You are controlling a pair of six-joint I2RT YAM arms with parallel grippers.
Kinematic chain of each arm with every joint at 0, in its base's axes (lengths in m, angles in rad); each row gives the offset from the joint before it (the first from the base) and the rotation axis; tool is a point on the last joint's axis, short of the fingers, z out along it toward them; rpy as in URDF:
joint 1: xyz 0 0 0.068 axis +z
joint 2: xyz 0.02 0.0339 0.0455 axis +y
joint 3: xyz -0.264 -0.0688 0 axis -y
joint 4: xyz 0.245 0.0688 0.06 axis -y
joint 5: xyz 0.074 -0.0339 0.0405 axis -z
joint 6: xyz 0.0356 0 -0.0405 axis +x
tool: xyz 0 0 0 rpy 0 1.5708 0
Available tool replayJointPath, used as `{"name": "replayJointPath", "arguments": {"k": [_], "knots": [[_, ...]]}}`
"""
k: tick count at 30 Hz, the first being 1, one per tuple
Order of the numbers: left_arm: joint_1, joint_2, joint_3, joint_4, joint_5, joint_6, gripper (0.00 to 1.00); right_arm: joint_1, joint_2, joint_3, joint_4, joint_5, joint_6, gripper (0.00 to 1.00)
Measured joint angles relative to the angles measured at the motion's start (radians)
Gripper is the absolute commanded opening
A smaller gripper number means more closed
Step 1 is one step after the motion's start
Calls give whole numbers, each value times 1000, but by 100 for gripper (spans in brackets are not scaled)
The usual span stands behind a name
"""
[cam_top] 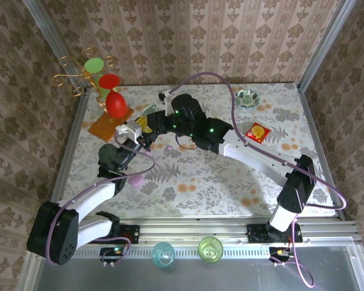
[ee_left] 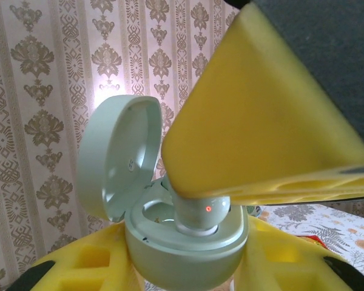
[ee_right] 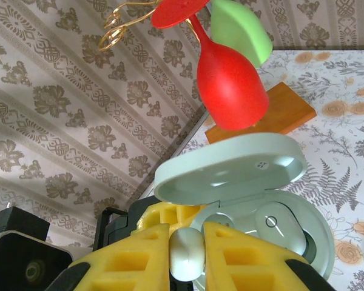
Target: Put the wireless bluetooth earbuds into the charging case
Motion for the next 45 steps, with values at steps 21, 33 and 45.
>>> {"name": "replayJointPath", "arguments": {"k": [21,33,45], "knots": [[0,-17,-1,-39,-4,0,24,5,4,22,-50,51,3,32],[0,-17,-1,-42,-3,0,24,4,1,29,-57,50,-3,45],[20,-17,-1,-41,62,19,24,-4,-177,-63,-43,27,-35,63]]}}
